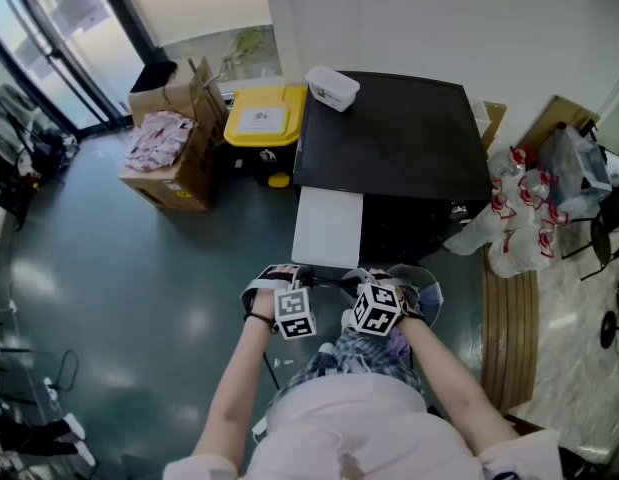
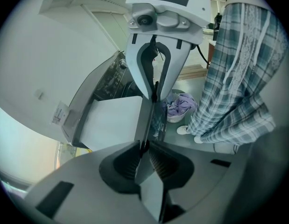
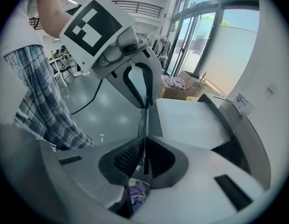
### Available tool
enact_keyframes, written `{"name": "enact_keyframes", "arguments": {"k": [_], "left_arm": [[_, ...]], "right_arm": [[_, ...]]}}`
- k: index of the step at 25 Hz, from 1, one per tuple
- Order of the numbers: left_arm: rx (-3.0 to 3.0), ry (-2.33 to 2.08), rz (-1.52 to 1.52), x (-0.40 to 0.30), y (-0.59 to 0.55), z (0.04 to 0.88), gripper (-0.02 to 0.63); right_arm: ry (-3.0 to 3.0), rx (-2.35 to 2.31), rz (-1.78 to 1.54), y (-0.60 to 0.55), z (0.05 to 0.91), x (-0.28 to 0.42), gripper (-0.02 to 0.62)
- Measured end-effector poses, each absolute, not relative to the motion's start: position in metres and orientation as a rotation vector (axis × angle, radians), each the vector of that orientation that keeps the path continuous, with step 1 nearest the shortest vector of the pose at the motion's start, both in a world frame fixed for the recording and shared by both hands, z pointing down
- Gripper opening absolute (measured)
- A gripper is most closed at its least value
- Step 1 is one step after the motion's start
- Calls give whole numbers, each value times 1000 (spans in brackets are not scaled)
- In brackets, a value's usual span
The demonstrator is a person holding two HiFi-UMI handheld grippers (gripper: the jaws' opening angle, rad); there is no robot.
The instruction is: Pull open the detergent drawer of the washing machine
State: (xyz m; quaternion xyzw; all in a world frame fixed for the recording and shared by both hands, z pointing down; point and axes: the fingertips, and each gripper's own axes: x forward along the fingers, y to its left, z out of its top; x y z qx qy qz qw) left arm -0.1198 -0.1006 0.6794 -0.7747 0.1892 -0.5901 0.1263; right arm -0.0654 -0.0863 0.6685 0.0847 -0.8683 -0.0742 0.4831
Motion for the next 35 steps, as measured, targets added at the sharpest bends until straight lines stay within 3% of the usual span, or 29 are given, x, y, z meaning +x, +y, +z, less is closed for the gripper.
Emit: {"name": "enact_keyframes", "arguments": {"k": [22,29,35], "left_arm": [[-2320,578,-1650,-122,-78,682,81],[-2367,581,-1618,-119,-76,683,206],[-2418,622,-1545,-113,-78,669,215]], "right_arm": [[-2130,252,-140,-64,671,-68,54],[-2183,291,-13,-59,670,-67,214],[-2229,363,21,-67,660,-60,239]]}}
